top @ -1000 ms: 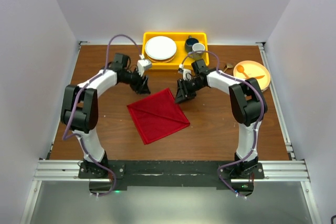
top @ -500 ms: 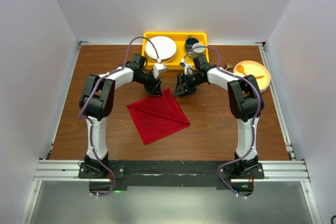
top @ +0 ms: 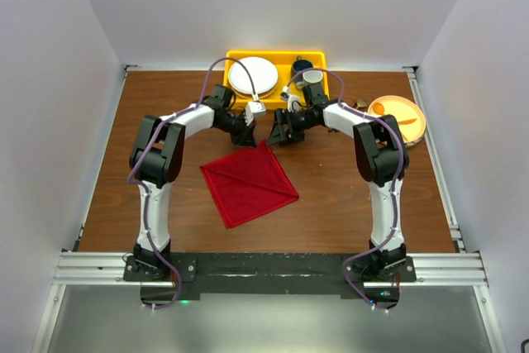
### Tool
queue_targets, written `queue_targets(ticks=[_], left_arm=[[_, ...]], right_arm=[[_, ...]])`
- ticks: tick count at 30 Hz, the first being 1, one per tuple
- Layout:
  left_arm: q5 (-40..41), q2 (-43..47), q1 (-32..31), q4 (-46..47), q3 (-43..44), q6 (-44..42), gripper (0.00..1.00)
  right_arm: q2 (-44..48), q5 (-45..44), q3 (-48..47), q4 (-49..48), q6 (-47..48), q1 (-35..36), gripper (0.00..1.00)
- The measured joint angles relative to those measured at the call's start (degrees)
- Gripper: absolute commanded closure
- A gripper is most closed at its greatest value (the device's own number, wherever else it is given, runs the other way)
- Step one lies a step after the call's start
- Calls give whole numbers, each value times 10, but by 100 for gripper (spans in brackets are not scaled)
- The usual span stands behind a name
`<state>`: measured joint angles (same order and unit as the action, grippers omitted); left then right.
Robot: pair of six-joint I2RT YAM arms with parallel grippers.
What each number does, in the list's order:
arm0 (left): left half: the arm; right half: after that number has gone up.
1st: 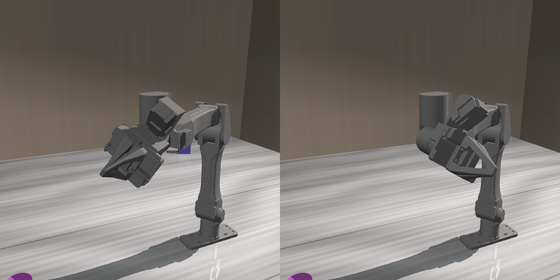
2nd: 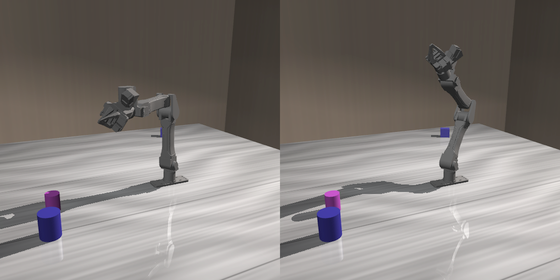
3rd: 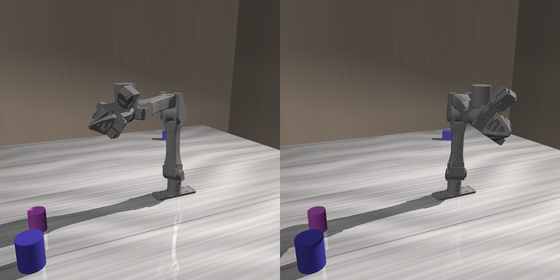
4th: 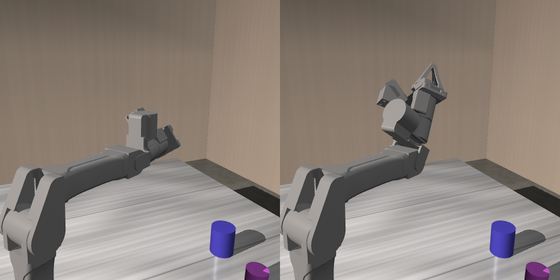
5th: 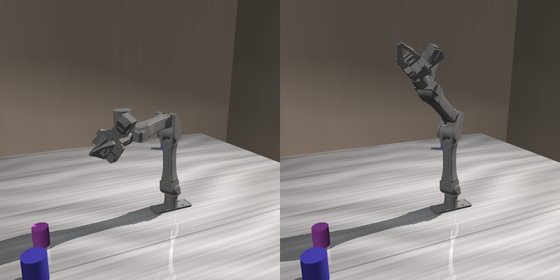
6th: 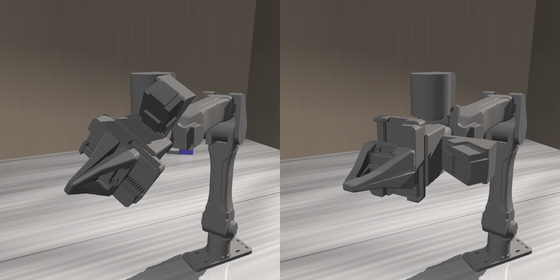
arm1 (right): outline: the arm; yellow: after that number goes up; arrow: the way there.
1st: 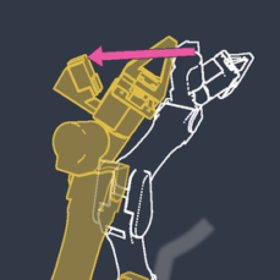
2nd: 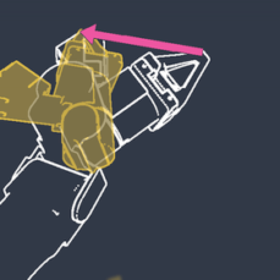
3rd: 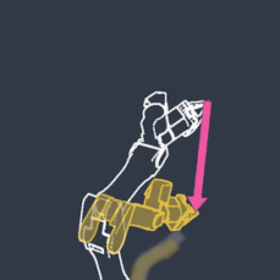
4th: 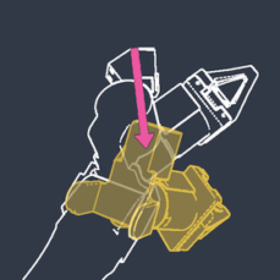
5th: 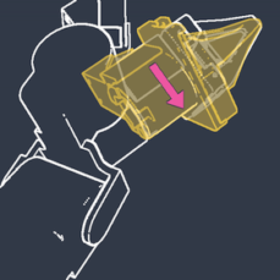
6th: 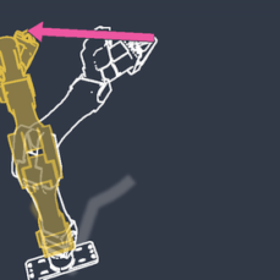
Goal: Fold the napkin into a case and place the utensils inside
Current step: Pick up the upper triangle-folded napkin from the center of the board.
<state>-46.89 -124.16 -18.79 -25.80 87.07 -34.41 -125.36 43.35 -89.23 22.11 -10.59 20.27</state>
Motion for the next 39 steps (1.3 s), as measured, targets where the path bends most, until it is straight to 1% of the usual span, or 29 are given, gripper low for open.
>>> queue_targets(ticks=[1,2,6,9,13,17,18,21,24,26,28,30,33,34,35,36,38,39], left_arm=[[0,0,-1,-2,0,-5,99],[-1,0,-2,-4,0,-9,100],[-4,1,-4,0,-4,-17,100],[-5,13,-5,15,-25,-19,100],[-5,29,-7,23,-38,-24,100],[-9,43,-12,28,-43,-30,100],[-9,47,-14,28,-44,-31,100],[-9,55,-19,28,-45,-42,100],[-9,58,-24,28,-45,-49,100],[-9,59,-25,28,-45,-54,100],[-9,59,-26,28,-45,-57,100],[-9,59,-27,28,-45,-58,100],[-9,59,-27,28,-45,-58,100],[-9,59,-27,28,-45,-58,100],[-9,59,-27,28,-45,-59,100],[-9,59,-27,28,-45,-59,100],[-9,59,-27,28,-45,-61,82],[-9,59,-27,27,-45,-62,72]], right_arm=[[-4,3,-5,-3,0,0,20],[-8,8,-10,-5,0,0,19],[-17,28,-15,-22,0,-1,17],[-19,37,-15,-30,1,-1,17],[-22,49,-13,-43,2,-1,20],[-29,61,-12,-55,2,0,30],[-30,63,-12,-56,2,0,35],[-39,75,-12,-63,1,0,39],[-45,89,-12,-66,1,0,40],[-46,96,-12,-67,1,0,44],[-48,101,-12,-66,1,1,50],[-48,103,-10,-64,2,3,53],[-50,106,-5,-62,2,7,59],[-52,108,-5,-62,2,8,63],[-54,111,-5,-62,2,9,78],[-56,113,-5,-62,2,10,84],[-56,115,-3,-60,4,12,100],[-56,115,-2,-60,2,12,100]])
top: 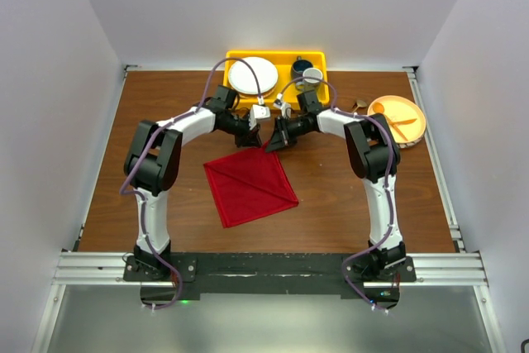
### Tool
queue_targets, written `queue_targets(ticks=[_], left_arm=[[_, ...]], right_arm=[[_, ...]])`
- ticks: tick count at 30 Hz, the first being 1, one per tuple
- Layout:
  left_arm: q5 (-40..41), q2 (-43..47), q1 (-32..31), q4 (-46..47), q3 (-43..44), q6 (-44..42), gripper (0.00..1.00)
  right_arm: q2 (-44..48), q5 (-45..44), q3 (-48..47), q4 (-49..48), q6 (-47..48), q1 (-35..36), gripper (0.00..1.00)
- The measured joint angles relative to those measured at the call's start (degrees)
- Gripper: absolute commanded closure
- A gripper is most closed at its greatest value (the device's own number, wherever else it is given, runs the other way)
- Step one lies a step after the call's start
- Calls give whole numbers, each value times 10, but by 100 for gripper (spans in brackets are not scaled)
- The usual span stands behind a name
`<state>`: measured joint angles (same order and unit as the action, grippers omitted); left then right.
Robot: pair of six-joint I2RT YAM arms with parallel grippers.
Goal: Fold the napkin into a case and place the utensils inside
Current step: Pick up the upper triangle-folded napkin from the center of the board.
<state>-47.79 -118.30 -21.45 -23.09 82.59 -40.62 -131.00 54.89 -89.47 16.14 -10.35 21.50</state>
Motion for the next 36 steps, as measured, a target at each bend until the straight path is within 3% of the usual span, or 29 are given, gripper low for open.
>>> queue_targets(ticks=[1,4,10,14,20,26,32,36], left_arm=[[0,0,0,-1,0,-3,57],[-1,3,6,-17,0,-10,40],[-35,17,91,-108,0,-52,17],[-40,17,150,-199,4,-110,16],[-56,-2,150,-299,17,-180,16],[-60,-14,146,-313,15,-192,17],[-55,-25,147,-317,15,-201,31],[-56,-28,151,-325,15,-216,35]], right_arm=[[0,2,1,-1,-2,1,100],[1,1,10,-8,-5,4,100],[16,-3,27,2,28,14,100],[42,-8,27,16,81,24,100],[93,-20,32,29,154,37,100],[124,-25,40,34,202,45,100],[153,-29,64,43,241,48,100],[172,-28,73,45,255,48,100]])
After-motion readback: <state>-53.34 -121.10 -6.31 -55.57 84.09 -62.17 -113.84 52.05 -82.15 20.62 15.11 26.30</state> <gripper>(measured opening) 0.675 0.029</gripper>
